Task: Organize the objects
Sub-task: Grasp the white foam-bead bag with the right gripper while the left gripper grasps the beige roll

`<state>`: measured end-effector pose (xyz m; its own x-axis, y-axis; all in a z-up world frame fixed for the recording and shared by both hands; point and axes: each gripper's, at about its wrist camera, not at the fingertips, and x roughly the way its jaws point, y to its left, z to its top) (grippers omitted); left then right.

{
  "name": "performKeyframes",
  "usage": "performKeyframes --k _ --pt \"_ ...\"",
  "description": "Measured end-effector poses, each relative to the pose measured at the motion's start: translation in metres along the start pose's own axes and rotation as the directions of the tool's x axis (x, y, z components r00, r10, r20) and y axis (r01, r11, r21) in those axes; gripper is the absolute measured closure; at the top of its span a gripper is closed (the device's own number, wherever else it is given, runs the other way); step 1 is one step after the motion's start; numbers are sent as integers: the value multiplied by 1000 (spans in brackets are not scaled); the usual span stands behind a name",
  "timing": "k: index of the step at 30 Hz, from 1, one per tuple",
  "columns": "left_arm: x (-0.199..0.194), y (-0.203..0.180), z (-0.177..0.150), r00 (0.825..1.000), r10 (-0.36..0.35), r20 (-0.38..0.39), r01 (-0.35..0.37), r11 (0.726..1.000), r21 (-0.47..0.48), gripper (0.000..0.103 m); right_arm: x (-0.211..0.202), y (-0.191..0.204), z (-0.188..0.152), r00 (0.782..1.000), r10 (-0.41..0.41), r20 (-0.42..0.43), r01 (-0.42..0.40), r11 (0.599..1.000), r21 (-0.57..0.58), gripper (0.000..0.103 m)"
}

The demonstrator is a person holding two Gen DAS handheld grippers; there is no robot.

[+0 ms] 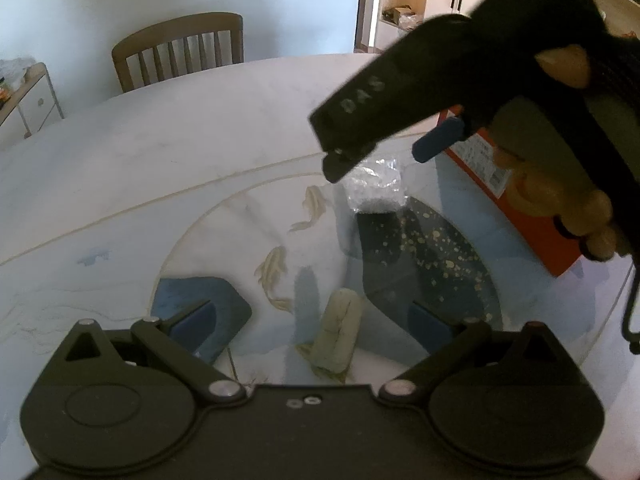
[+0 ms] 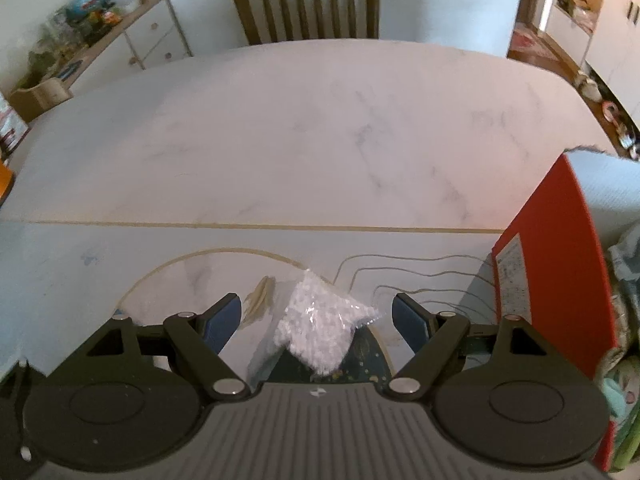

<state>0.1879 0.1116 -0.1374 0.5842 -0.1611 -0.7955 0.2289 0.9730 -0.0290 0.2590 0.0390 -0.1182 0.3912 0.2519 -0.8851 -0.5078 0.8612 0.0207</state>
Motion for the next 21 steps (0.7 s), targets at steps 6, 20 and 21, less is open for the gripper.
performKeyframes --k 6,20,21 --pt "6 -5 0 1000 3 9 -3 1000 29 6 21 -3 8 999 -14 -40 17 998 57 20" --pt "12 -8 -4 1000 6 5 -6 998 55 35 31 2 1 998 -31 -63 33 999 30 22" --pt "11 -8 -4 1000 4 6 -4 998 55 37 31 2 1 997 -35 -62 37 999 25 23"
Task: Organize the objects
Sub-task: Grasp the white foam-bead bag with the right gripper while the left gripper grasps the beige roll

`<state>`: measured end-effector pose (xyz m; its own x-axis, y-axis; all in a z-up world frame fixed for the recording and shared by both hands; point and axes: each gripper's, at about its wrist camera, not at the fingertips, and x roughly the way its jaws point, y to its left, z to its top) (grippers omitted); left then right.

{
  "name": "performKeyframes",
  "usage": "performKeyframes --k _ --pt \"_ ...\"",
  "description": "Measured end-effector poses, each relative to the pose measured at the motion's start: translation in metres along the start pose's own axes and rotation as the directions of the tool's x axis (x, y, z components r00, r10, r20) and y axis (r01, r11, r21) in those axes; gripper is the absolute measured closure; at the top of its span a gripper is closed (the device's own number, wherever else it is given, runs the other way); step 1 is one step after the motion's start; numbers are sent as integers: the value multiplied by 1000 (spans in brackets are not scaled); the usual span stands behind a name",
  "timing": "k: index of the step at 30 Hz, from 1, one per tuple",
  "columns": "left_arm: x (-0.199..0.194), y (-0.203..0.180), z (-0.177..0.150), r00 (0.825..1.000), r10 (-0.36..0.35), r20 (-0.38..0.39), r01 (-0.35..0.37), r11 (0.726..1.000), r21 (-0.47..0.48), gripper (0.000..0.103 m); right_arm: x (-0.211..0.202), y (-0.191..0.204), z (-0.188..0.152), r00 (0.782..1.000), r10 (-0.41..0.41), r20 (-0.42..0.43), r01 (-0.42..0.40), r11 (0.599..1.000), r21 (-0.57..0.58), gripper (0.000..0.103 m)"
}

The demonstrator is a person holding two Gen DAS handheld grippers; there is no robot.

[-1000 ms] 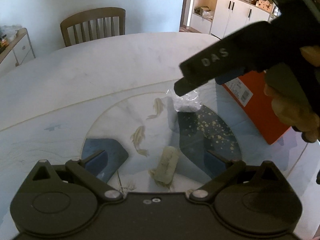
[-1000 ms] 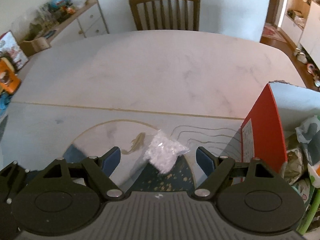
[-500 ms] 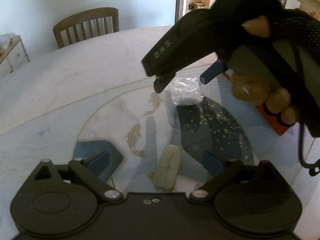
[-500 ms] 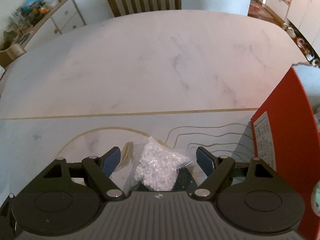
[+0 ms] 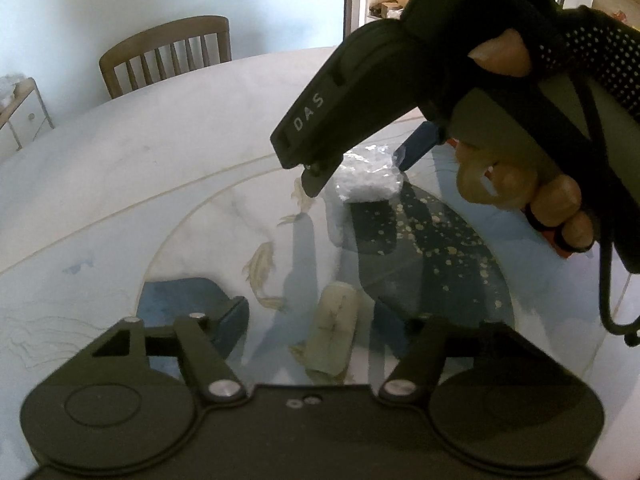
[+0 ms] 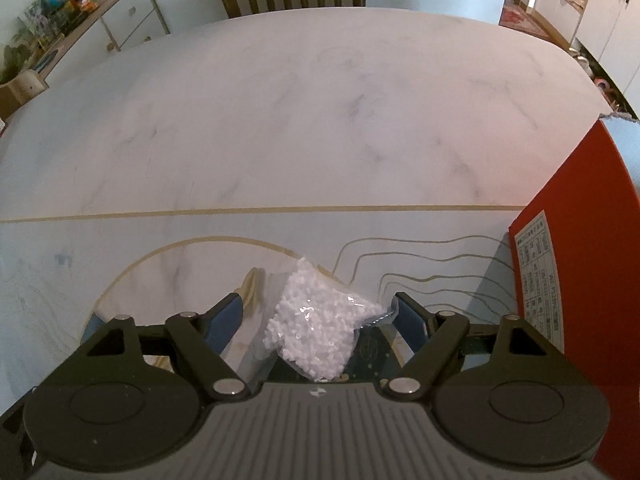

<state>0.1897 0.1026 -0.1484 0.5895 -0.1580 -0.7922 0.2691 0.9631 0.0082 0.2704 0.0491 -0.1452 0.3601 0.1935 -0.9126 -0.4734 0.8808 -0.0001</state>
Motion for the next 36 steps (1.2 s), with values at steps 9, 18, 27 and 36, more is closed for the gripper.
performKeyframes --k 9,18,27,36 --pt "-4 -6 -2 1000 -4 2 4 1000 12 58 -3 1 -3 1000 11 -4 -11 1000 -14 36" --pt "-7 -10 -3 1000 -14 -3 14 1000 21 78 -11 5 -14 1000 -10 1 10 999 -47 55" --pt "-7 -12 0 999 13 -37 -13 1000 15 84 -26 2 -29 1000 0 9 1 998 -66 66" --pt "-20 -13 1 998 14 -61 -16 999 -30 84 -57 -8 -50 999 48 12 -47 998 -48 66"
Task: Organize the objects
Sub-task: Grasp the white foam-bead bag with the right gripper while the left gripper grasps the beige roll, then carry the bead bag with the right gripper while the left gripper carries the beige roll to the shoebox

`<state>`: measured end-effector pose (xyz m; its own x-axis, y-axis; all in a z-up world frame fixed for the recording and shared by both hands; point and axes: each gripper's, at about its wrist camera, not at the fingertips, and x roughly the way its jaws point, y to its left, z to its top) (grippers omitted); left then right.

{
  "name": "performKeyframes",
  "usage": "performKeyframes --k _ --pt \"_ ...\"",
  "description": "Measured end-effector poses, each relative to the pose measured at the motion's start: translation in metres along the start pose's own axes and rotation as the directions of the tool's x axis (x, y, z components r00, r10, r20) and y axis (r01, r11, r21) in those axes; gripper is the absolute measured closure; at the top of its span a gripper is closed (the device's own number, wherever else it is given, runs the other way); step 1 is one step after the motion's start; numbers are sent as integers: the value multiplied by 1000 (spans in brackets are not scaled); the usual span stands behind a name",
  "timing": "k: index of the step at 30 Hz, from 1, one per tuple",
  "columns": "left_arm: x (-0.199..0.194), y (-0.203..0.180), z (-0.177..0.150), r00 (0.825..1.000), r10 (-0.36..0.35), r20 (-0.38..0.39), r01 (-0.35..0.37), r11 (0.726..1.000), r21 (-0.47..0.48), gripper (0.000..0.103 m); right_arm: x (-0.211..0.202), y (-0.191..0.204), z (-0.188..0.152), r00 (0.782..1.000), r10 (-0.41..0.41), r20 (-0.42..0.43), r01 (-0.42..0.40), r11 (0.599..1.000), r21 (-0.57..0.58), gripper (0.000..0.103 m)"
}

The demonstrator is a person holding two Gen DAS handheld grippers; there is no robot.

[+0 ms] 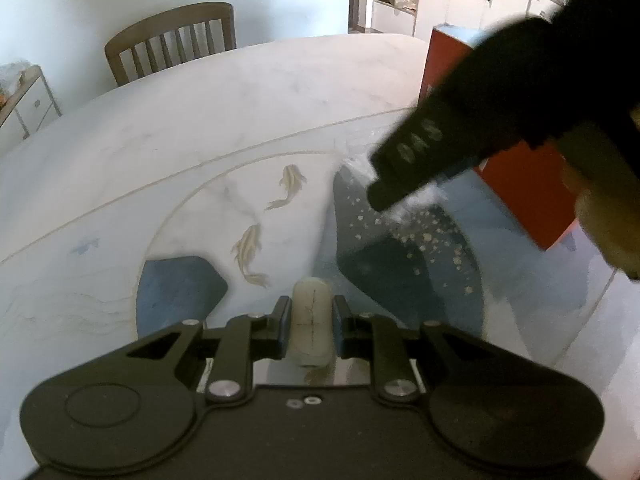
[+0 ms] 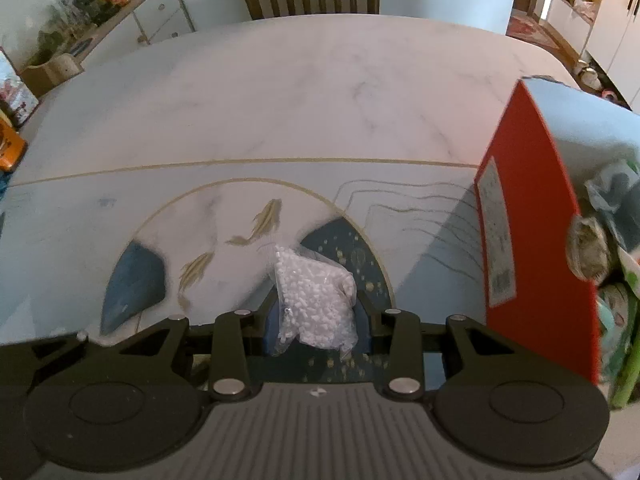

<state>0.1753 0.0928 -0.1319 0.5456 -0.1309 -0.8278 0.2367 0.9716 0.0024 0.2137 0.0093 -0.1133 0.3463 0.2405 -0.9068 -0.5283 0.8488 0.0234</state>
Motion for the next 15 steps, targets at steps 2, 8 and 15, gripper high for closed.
performKeyframes --k 2,8,15 --pt "-6 -1 3 1000 -4 1 4 1000 -10 84 -10 -2 -4 1000 15 7 -15 1000 4 66" --pt "-27 -9 11 1000 -11 14 11 1000 -24 84 -40 -12 -16 998 51 41 -52 998 20 66" --pt "-53 -22 20 998 -46 35 48 998 -43 84 -74 -33 -34 993 79 90 -84 995 46 66"
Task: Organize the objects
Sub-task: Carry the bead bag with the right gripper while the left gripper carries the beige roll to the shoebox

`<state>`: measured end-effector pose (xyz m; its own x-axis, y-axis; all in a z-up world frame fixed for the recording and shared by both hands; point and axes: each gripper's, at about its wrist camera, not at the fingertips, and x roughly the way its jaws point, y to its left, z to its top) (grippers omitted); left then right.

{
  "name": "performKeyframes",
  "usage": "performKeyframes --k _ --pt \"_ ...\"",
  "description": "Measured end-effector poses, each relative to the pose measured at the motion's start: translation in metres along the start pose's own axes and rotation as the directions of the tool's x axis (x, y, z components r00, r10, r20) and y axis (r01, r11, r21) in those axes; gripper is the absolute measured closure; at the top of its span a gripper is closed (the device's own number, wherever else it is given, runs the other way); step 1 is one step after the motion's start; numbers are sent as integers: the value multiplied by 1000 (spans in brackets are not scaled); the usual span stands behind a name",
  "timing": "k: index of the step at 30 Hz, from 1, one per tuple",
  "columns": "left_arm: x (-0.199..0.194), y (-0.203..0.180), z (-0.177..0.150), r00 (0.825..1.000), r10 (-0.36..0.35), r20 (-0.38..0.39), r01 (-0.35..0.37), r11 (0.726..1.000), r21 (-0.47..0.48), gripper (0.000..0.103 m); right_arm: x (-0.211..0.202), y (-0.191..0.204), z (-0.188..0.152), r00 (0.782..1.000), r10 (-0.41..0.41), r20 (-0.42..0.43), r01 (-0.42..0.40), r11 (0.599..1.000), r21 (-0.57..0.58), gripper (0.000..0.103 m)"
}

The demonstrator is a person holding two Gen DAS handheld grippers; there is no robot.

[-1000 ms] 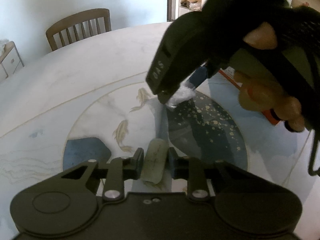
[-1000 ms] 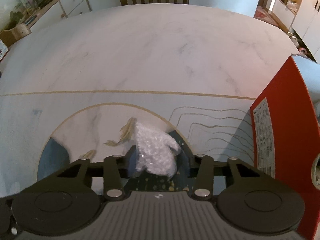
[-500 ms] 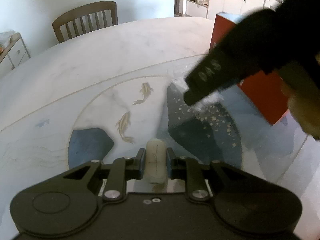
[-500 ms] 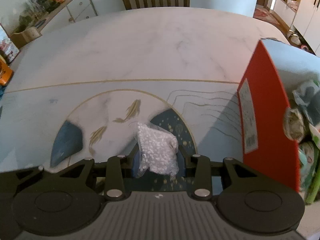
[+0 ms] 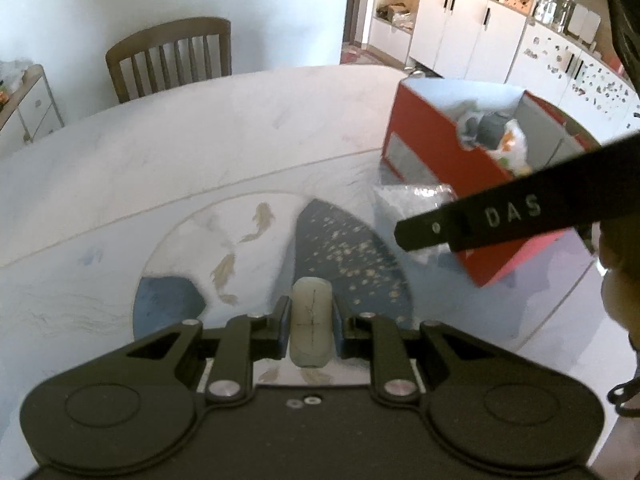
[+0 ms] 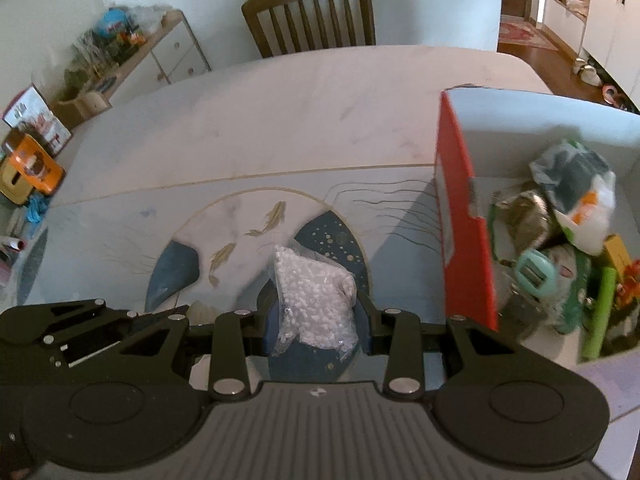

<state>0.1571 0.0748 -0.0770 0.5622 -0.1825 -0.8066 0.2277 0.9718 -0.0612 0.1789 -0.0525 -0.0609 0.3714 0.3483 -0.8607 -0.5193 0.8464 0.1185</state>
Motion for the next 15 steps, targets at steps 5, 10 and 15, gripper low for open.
performKeyframes --k 5,10,15 --pt "-16 -14 9 999 -30 24 30 1000 -2 84 -28 -11 -8 999 26 38 -26 1000 16 66" --pt "-28 -31 19 998 -44 52 43 999 11 84 -57 -27 -11 995 32 90 -35 999 38 66" --pt "-35 -50 30 996 -58 72 55 998 37 84 -79 -44 -14 991 16 130 -23 998 53 66"
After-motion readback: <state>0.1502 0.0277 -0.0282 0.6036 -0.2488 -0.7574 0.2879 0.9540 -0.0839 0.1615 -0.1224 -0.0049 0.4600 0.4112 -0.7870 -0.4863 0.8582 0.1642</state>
